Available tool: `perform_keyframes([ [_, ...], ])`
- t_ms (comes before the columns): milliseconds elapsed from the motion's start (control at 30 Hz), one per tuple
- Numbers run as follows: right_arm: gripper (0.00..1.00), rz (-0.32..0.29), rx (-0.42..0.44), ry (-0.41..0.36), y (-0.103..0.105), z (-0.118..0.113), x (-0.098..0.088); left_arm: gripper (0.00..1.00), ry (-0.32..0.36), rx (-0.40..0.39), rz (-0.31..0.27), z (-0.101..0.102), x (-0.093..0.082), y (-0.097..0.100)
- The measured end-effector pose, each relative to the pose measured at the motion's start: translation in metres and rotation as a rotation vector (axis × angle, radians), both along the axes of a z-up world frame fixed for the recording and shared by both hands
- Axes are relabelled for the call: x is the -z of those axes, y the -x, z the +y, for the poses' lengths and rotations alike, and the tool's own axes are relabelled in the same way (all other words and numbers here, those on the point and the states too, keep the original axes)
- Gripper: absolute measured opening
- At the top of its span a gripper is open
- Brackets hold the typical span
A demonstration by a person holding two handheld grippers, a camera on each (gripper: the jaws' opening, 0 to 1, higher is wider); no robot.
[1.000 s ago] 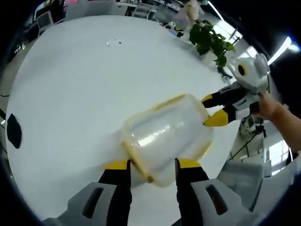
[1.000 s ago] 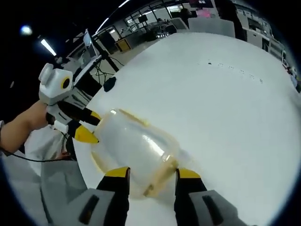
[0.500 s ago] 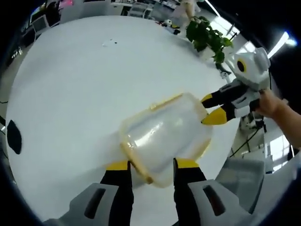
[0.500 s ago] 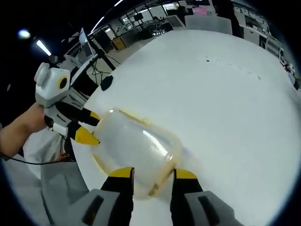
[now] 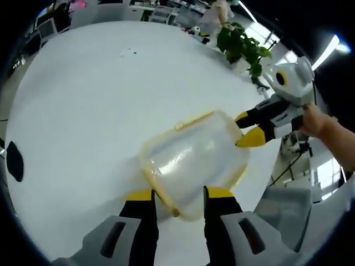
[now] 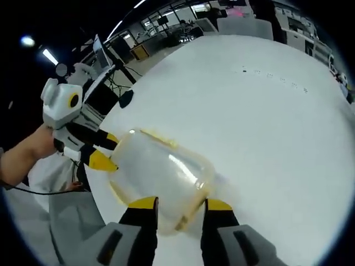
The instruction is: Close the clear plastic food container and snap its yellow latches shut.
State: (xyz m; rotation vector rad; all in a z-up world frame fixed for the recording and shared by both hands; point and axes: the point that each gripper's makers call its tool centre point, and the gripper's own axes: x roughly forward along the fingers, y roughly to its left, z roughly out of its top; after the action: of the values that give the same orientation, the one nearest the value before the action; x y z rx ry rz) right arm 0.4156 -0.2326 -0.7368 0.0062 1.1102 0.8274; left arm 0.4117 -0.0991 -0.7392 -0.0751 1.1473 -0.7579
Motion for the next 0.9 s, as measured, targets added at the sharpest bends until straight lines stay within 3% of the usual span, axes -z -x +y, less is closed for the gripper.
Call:
perform_keyframes([
  [667, 0.3, 0.026, 0.004, 0.011, -0.0002, -0.0013, 0.0017, 0.31, 0.003, -0.012, 0.012, -0.0001, -0.0004, -0.0015],
  [800, 0.31, 0.016, -0.021, 0.037, -0.0012, -0.0003, 0.0008, 0.33, -0.011, 0.014, -0.023, -0.001, -0.0017, -0.0032],
  [900, 0.31, 0.017, -0.034, 0.049, -0.0013, -0.0002, 0.0012, 0.34, -0.014, 0.02, -0.018, -0.0019, -0.0019, -0.0024],
])
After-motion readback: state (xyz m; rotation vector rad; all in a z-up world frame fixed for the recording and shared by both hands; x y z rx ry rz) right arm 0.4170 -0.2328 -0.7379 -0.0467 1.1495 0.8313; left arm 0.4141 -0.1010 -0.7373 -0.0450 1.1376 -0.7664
